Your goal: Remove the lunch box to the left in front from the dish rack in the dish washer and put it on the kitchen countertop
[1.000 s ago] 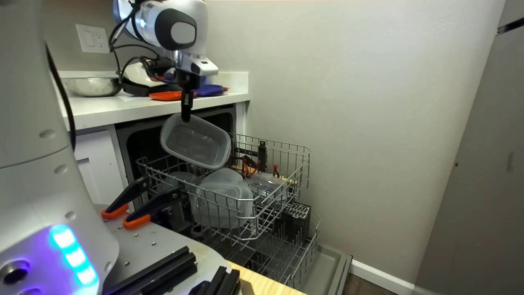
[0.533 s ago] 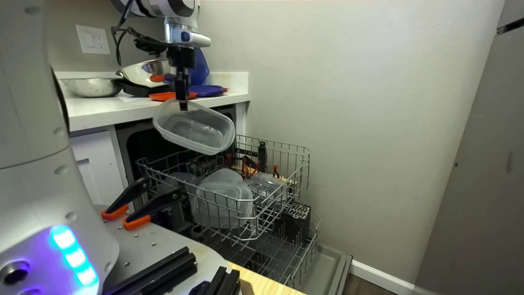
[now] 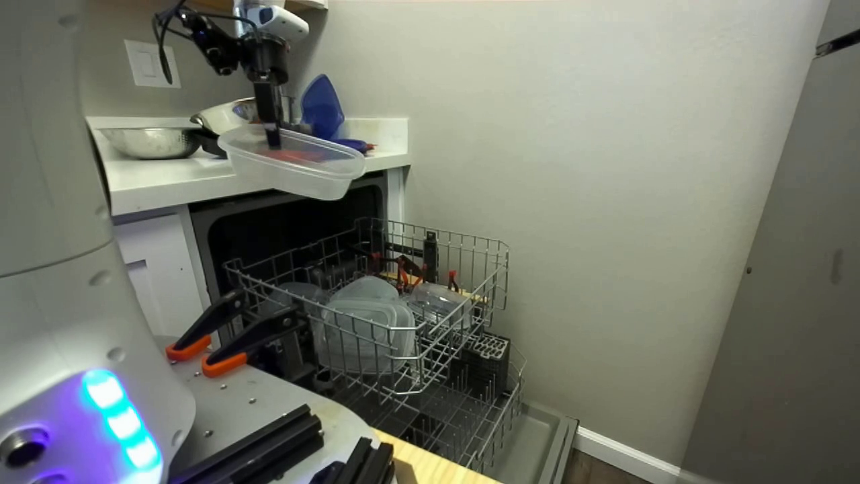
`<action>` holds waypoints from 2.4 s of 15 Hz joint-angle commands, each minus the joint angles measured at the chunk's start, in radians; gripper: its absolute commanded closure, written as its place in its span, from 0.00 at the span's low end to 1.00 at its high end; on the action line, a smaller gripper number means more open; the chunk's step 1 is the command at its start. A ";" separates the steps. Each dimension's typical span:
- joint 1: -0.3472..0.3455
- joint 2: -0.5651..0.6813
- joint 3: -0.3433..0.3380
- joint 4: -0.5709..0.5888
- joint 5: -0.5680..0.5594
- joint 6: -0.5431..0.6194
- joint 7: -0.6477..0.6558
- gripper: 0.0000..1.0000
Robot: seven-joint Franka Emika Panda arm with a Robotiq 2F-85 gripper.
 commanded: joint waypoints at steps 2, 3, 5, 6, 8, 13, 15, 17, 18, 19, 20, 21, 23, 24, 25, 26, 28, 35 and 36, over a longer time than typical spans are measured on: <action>0.068 0.166 0.011 0.238 -0.080 -0.259 0.008 0.98; 0.084 0.199 0.009 0.284 -0.093 -0.302 -0.002 0.98; 0.115 0.262 0.004 0.368 -0.120 -0.372 -0.028 0.98; 0.131 0.291 0.001 0.405 -0.135 -0.401 -0.033 0.98; 0.163 0.335 -0.009 0.465 -0.170 -0.446 -0.033 0.98; 0.207 0.336 -0.041 0.496 -0.229 -0.435 0.033 0.98; 0.198 0.312 -0.052 0.484 -0.210 -0.419 0.062 0.98; 0.182 0.282 -0.063 0.463 -0.197 -0.401 0.096 0.98; 0.171 0.266 -0.067 0.450 -0.186 -0.388 0.109 0.98; 0.148 0.250 -0.071 0.444 -0.142 -0.376 0.133 0.98; 0.127 0.236 -0.076 0.436 -0.105 -0.365 0.139 0.98; 0.106 0.221 -0.080 0.423 -0.074 -0.342 0.141 0.98; 0.064 0.201 -0.087 0.407 -0.003 -0.288 0.132 0.98; 0.045 0.190 -0.093 0.396 0.031 -0.263 0.137 0.98; 0.030 0.189 -0.101 0.392 0.061 -0.242 0.150 0.98; 0.016 0.182 -0.109 0.379 0.086 -0.216 0.165 0.98; -0.010 0.178 -0.124 0.362 0.135 -0.172 0.199 0.98; -0.081 0.174 -0.146 0.305 0.356 -0.042 0.294 0.98; -0.089 0.169 -0.148 0.293 0.385 -0.018 0.299 0.98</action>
